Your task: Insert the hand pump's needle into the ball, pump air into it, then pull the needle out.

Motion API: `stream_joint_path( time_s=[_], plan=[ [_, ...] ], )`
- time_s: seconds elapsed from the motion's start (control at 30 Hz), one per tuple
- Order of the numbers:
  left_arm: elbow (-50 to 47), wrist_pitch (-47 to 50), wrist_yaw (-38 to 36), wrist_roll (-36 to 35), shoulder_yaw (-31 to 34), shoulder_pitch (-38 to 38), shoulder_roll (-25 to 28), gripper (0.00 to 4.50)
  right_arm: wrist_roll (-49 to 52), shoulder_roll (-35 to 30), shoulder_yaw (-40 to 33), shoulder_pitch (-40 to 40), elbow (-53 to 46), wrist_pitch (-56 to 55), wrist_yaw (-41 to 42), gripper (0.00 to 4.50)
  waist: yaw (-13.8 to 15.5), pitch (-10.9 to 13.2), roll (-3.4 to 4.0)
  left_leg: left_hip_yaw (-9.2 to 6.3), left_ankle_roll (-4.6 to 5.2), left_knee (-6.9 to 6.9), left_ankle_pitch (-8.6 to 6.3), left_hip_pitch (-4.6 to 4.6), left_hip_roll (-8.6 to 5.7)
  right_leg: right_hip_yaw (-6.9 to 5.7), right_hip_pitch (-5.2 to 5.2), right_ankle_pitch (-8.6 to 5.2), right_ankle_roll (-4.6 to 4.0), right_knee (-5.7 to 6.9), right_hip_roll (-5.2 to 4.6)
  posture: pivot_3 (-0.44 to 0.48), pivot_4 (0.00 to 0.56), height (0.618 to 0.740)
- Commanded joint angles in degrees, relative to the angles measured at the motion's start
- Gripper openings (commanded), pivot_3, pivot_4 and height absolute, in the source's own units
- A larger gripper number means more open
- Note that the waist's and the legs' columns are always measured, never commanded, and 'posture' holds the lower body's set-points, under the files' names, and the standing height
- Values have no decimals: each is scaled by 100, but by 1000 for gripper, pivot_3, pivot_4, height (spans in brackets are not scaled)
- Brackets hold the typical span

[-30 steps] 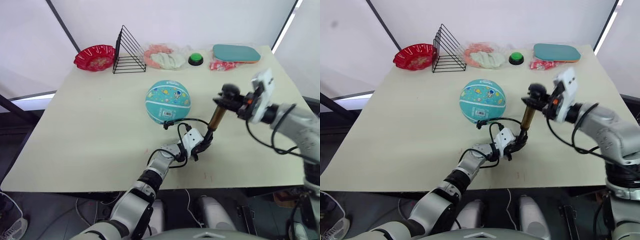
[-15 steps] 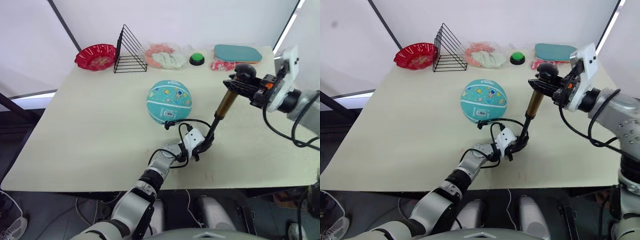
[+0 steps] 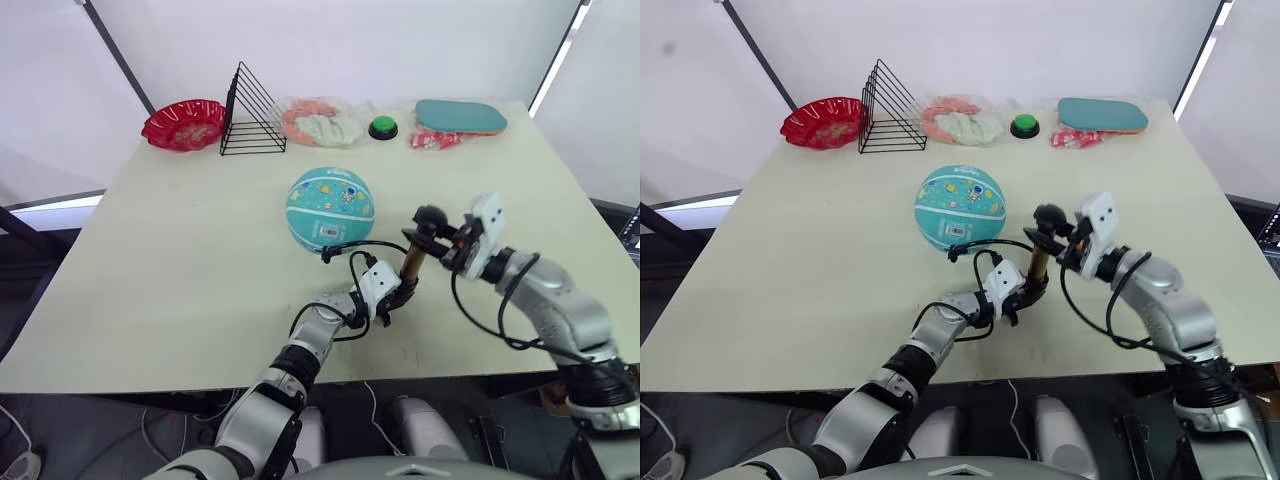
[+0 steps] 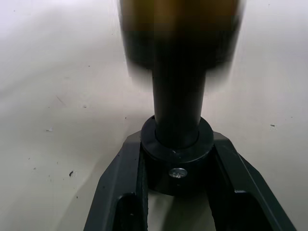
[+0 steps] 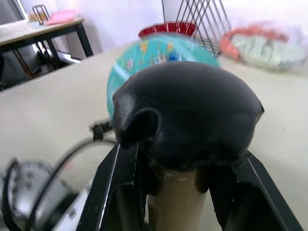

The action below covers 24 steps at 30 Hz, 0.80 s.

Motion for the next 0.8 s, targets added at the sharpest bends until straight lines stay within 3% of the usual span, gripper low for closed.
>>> stream_joint_path(
  time_s=[0.03, 0.47, 0.8],
  plan=[
    [132, 263, -129, 64, -97, 252, 100, 1059, -325, -31, 237, 169, 371, 304, 63, 1115, 2, 0, 2, -1, 0, -4, 0, 1, 1, -2, 0, -4, -7, 0, 1, 0, 150, 740],
    [233, 257, -136, 76, -154, 261, 47, 1059, 1401, -1063, -1480, -1454, -1201, 2028, 18, 1115, 74, 97, 71, -7, -1, 9, 2, -52, -10, -9, -51, 7, 10, 4, -9, 0, 150, 740],
    [345, 200, -146, 67, -178, 191, 13, 1059, 2515, -1622, -2137, -2401, -1316, 3102, -320, 1115, 82, 126, 56, -11, 0, 34, 2, -104, -36, -9, -77, 13, 20, 3, -34, 0, 150, 740]
  ],
)
